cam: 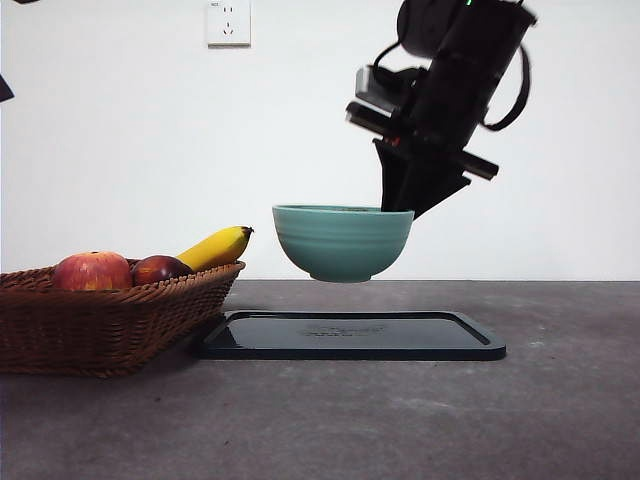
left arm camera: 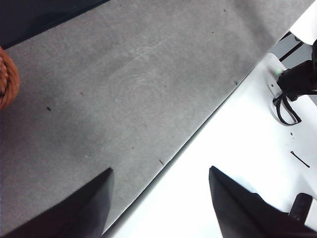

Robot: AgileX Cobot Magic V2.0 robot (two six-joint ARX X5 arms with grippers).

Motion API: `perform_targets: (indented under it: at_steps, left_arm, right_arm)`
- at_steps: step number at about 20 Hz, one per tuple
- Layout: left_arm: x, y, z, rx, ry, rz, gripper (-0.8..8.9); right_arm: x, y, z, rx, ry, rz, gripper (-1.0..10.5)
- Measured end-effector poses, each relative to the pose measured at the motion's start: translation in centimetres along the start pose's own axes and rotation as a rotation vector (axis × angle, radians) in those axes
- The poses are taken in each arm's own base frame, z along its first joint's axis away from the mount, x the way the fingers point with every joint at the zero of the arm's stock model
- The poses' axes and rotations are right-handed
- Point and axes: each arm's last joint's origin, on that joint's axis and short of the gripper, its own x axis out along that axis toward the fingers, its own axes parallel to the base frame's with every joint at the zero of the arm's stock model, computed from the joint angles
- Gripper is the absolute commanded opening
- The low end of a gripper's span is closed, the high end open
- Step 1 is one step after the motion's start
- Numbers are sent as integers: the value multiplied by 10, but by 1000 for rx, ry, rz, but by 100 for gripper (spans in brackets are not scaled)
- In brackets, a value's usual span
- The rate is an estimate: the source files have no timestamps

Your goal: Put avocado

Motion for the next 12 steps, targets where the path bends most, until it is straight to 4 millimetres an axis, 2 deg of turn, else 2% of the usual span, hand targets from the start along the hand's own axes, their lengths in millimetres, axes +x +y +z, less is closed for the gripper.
perform_targets:
  at_steps: [3, 7, 12]
  left_arm:
    - [0, 0, 0, 0, 0, 0, 310]
    - [0, 0, 0, 0, 0, 0, 310]
    - [0, 0, 0, -1, 1, 0, 310]
  right_arm:
    - [21, -16, 19, 25, 2, -13, 14]
    - [52, -26, 20, 39, 42, -16, 14]
    - [56, -30, 19, 44, 45, -19, 14]
